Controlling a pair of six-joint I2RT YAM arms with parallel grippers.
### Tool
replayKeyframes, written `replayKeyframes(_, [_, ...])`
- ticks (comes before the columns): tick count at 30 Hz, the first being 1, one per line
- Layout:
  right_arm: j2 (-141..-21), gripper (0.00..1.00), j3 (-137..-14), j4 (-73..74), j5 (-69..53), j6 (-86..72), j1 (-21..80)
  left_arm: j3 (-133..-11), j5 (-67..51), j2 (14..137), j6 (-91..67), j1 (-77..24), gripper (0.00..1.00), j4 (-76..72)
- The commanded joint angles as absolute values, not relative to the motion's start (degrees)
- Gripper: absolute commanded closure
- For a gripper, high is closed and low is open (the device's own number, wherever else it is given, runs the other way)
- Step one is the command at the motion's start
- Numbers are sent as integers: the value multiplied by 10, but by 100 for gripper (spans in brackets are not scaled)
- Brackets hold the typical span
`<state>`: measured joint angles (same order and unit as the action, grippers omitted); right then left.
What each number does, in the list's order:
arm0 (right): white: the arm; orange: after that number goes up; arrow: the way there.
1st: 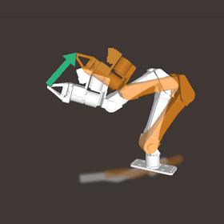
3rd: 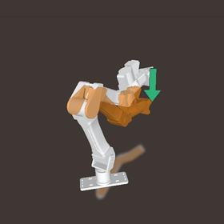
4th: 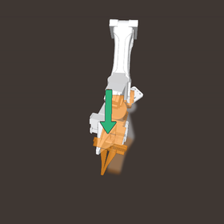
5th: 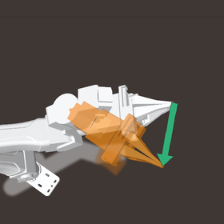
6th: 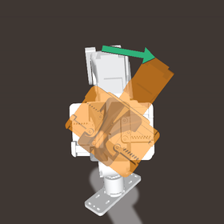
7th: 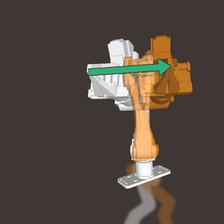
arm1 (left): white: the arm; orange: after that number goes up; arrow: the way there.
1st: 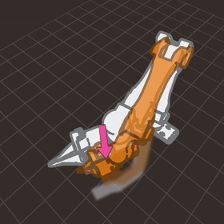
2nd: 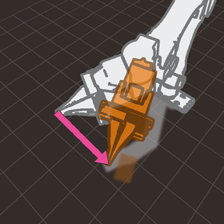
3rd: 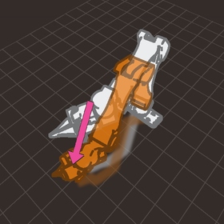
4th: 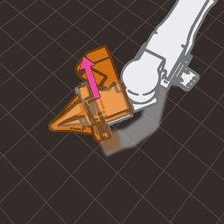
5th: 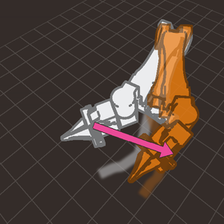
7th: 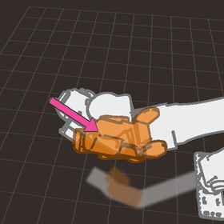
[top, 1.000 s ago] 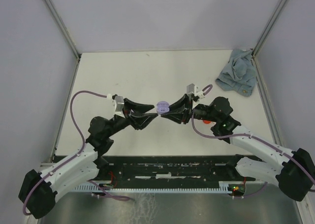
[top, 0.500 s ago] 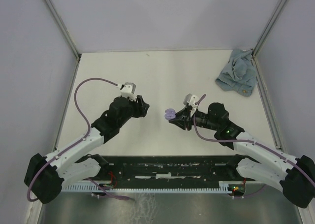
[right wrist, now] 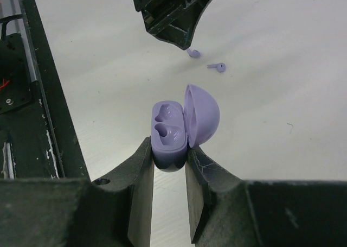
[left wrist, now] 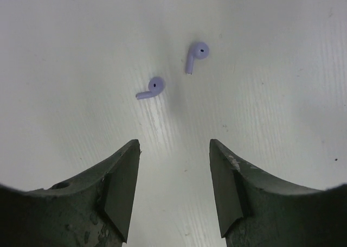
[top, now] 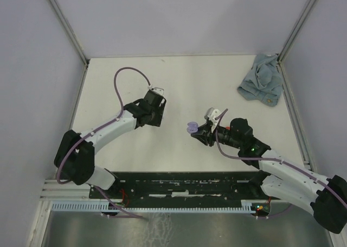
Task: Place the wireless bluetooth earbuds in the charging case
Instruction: Pick up the earbud from the center of the board.
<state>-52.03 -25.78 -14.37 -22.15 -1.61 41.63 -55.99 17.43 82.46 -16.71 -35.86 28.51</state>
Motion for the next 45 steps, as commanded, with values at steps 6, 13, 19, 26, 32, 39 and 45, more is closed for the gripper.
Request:
replayKeyframes(6, [-488,90,-250,-177,-198,-16,418,-714,88,946,14,-312,41,434])
replayKeyframes(13, [-477,90,-247,-177,-192,-15,418,-775,61,1033,72,-297,46,462])
replayKeyframes(19, [-478,91,-246,-177,-190,-14,418,-816,64,1092,86,-290,54,478])
replayKeyframes(26, [-480,91,-246,-177,-192,-15,418,-835,74,1130,88,-284,56,483])
replayKeyframes(32, [-481,91,-247,-178,-192,-15,418,-860,61,1161,90,-276,60,487])
replayKeyframes(39, [-473,91,-245,-176,-188,-13,418,-861,51,1177,86,-264,65,498])
replayKeyframes(45, [-470,91,-246,-173,-188,-12,418,-849,49,1173,82,-264,66,506])
